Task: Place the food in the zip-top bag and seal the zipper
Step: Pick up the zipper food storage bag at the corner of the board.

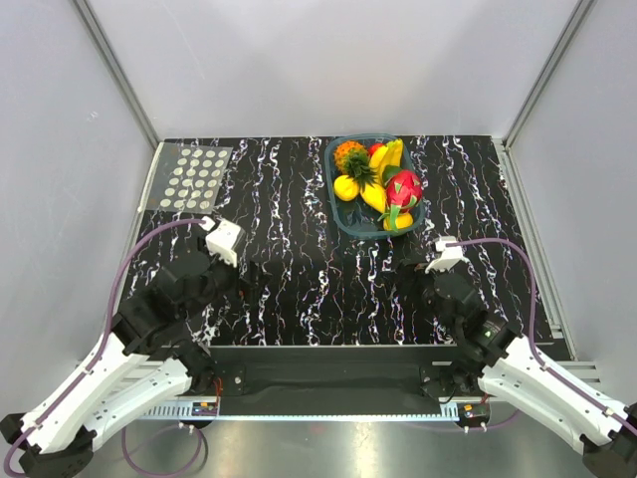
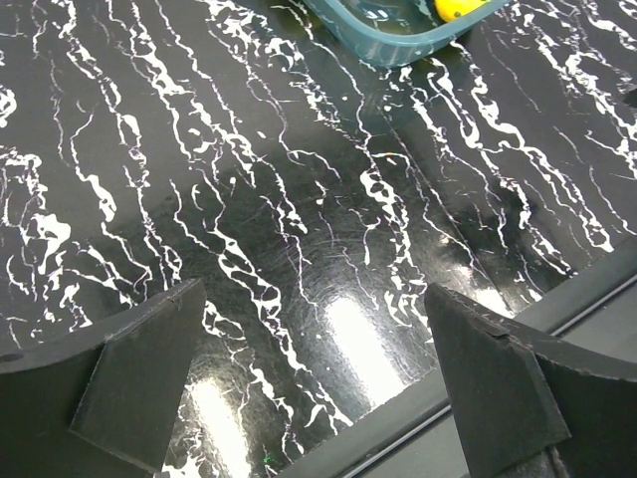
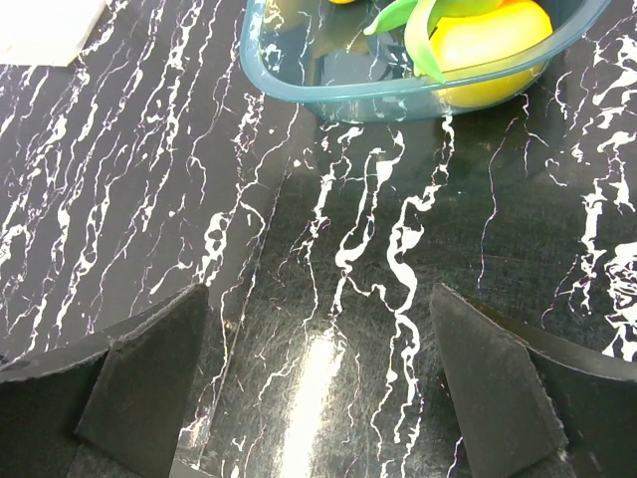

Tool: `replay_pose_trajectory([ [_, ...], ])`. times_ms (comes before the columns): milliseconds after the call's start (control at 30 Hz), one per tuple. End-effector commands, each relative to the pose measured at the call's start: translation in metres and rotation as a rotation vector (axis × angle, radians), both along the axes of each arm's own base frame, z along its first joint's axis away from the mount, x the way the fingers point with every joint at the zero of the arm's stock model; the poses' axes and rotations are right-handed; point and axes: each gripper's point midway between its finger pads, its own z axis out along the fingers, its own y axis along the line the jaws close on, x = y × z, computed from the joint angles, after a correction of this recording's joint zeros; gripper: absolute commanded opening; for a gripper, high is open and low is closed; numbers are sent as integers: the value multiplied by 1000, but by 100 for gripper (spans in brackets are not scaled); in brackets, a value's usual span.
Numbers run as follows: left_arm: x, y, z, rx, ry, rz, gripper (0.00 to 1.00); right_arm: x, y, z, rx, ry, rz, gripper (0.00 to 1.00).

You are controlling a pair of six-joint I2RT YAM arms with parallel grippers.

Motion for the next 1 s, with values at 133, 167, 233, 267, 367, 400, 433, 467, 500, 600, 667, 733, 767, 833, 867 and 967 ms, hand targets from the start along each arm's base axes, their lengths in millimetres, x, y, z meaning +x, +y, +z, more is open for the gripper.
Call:
replay_pose_trajectory([
  [133, 18, 6, 8, 41, -7, 90, 99, 5, 0, 7, 16, -21, -24, 100],
  [167, 20, 9, 6, 61, 1, 107, 99, 6, 0, 8, 17, -20, -23, 100],
  [233, 35, 22, 6, 140, 7, 210, 99, 6, 1, 7, 13, -16, -22, 100],
  [267, 40, 29, 7, 178, 9, 255, 99, 6, 0, 5, 11, -12, -24, 100],
  [367, 63, 59, 7, 377, 18, 457, 99, 5, 1, 7, 17, -18, -19, 100],
  [400, 72, 67, 17, 410, -1, 518, 99, 4, 1, 7, 19, -18, -15, 100],
  [433, 83, 68, 7, 470, 37, 544, 99, 4, 1, 7, 18, -20, -12, 100],
  [467, 89, 69, 5, 491, 55, 561, 99, 4, 2, 8, 21, -22, -9, 100],
  [500, 98, 66, 10, 486, 62, 573, 99, 3, 2, 8, 24, -25, -6, 100],
  [600, 129, 68, 2, 520, 112, 626, 97, 2, 2, 9, 29, -28, 3, 99],
  [667, 150, 71, -12, 574, 151, 646, 95, 1, 3, 10, 36, -32, 7, 100],
  [733, 173, 72, -17, 636, 176, 669, 94, 0, 3, 11, 38, -33, 12, 100],
  [767, 181, 74, -19, 664, 182, 677, 94, 0, 3, 11, 39, -34, 12, 99],
  [833, 204, 86, -28, 769, 216, 719, 91, 0, 3, 11, 37, -36, 13, 100],
  [867, 211, 90, -32, 788, 238, 738, 90, 0, 4, 11, 40, -37, 17, 100],
  [967, 238, 95, -54, 795, 294, 783, 79, 0, 4, 12, 40, -37, 17, 100],
])
